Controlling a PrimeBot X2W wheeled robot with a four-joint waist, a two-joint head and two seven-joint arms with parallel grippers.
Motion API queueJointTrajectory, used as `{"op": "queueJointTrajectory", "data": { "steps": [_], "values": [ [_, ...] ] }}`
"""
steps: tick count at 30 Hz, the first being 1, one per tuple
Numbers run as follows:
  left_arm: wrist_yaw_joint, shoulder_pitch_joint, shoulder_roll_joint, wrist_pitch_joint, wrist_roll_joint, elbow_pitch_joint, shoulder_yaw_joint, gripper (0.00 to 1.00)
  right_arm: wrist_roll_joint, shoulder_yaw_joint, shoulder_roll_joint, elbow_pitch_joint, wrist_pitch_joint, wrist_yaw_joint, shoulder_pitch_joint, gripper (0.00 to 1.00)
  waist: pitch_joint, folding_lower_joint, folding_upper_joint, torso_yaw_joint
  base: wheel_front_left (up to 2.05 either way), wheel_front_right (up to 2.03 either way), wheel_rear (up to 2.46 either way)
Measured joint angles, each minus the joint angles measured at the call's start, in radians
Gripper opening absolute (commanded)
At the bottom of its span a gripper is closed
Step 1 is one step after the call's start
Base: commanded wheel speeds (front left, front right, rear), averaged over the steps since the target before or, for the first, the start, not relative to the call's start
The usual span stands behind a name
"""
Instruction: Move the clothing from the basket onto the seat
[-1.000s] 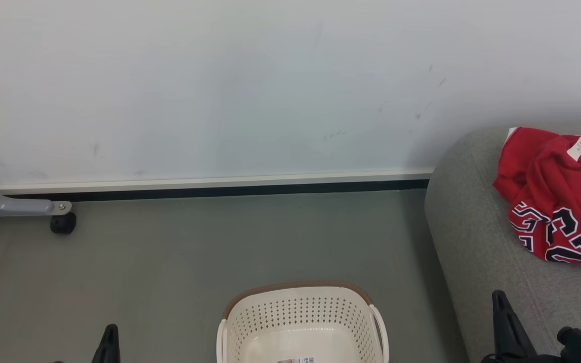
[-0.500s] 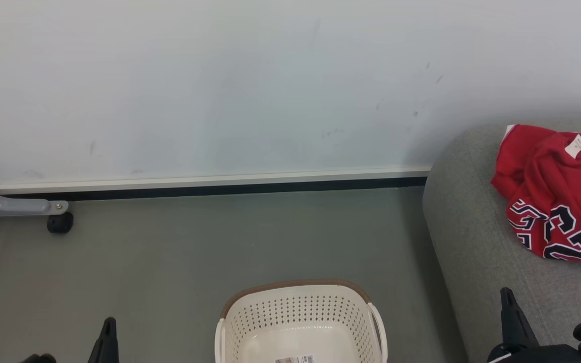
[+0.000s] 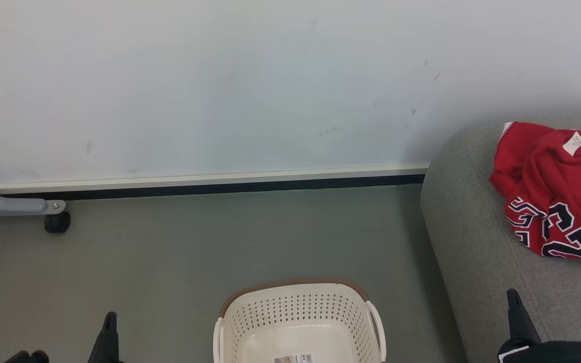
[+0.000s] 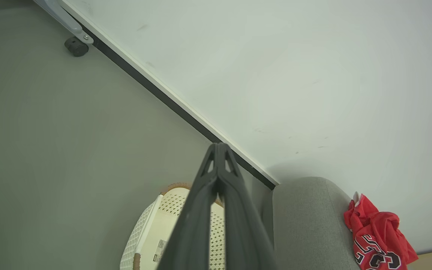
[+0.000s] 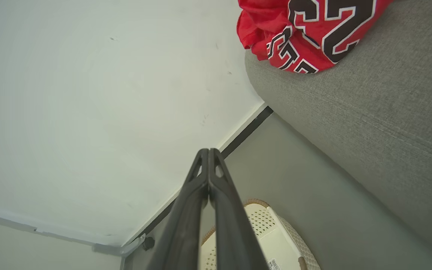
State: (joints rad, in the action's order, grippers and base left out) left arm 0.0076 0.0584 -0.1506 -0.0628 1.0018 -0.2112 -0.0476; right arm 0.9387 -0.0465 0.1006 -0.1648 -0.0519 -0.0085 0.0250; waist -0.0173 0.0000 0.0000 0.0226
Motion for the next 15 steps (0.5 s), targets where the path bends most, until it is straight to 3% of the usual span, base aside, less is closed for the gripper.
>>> {"op": "queueJointTrajectory", "data": {
  "steps": [15],
  "values": [
    [-0.044, -0.041, 0.034, 0.055, 0.19, -0.026, 0.043, 0.0, 0.212, 0.057, -0.019, -0.039, 0.052, 0.04, -0.04, 0.0, 0.006, 0.0, 0.0, -0.007, 0.0, 0.0, 0.0]
  ]
}}
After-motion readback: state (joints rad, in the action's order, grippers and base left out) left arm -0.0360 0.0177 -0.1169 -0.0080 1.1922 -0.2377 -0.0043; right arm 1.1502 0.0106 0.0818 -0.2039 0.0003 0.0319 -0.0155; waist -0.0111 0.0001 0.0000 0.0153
